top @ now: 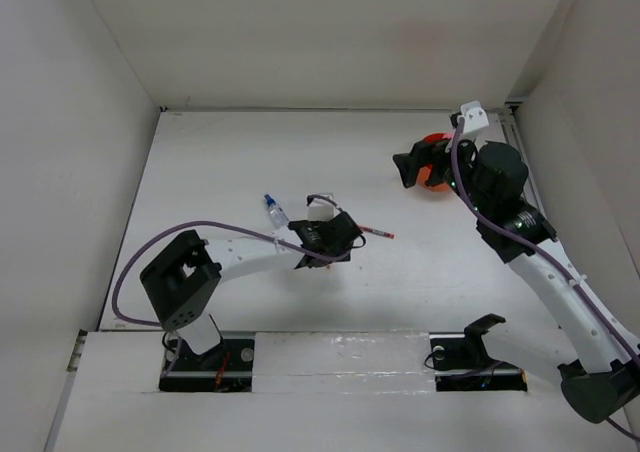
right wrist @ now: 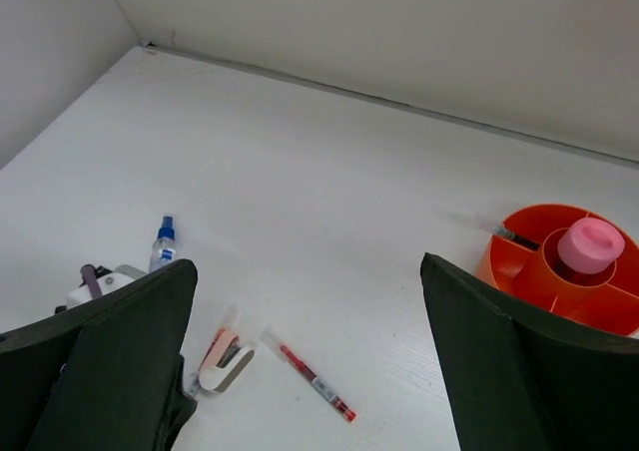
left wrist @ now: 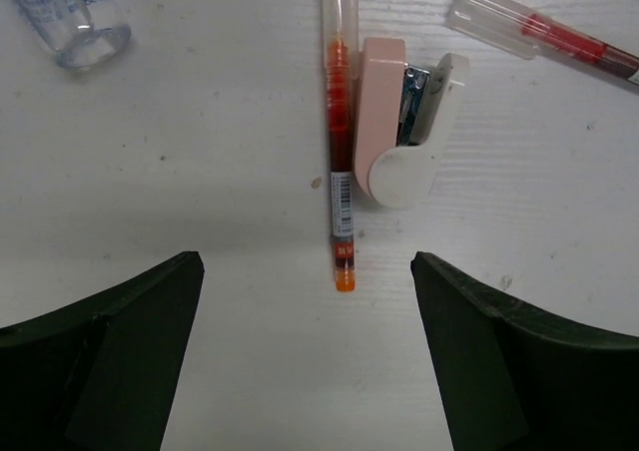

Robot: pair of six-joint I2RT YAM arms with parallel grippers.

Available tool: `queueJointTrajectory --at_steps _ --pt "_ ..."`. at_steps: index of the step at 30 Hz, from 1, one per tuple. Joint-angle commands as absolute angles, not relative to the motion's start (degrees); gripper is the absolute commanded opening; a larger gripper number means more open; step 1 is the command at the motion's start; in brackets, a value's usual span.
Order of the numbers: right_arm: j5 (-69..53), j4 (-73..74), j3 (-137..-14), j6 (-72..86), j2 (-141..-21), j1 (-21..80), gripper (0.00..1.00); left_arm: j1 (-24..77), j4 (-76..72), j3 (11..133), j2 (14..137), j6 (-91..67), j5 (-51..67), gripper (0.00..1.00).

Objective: Sort the stationery into containers
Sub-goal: Pick up the pen from the center of the board.

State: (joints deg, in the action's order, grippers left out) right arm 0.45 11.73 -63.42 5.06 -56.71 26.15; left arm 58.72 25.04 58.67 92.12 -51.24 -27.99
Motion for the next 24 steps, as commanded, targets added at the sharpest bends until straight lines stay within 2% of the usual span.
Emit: queueJointTrajectory --at_steps 1,8,14,15,17,19,23,24 --pt "0.70 10.28 -63.37 5.89 -55.73 27.59 1.00 57.48 22.95 60.21 93.69 -48.88 -26.81 0.82" --pt "0.70 9.23 -62.32 5.89 -54.67 28.12 1.00 57.48 23.55 63.10 100.01 -47.20 -26.28 0.74" --pt "0.70 8.70 -62.31 5.89 -54.14 28.65 1.00 56.96 23.55 62.58 100.63 -47.72 -26.81 0.66" --pt "0.70 8.70 -62.31 5.89 -54.14 28.65 1.00 56.95 23.55 62.58 101.16 -47.72 -26.81 0.59" --pt "0.70 8.70 -62.31 5.89 -53.53 28.65 1.00 56.95 24.08 63.19 101.86 -47.72 -26.81 0.51" --pt "0.70 8.70 -61.79 5.89 -53.53 28.65 1.00 56.95 25.13 63.19 102.48 -48.42 -27.33 0.38" --pt "0.70 8.70 -61.79 5.89 -53.00 28.65 1.00 56.95 25.14 62.50 102.48 -48.96 -27.33 0.36" --pt "0.70 8.70 -61.79 5.89 -53.00 28.65 1.00 56.95 25.14 61.97 102.48 -48.96 -27.33 0.33"
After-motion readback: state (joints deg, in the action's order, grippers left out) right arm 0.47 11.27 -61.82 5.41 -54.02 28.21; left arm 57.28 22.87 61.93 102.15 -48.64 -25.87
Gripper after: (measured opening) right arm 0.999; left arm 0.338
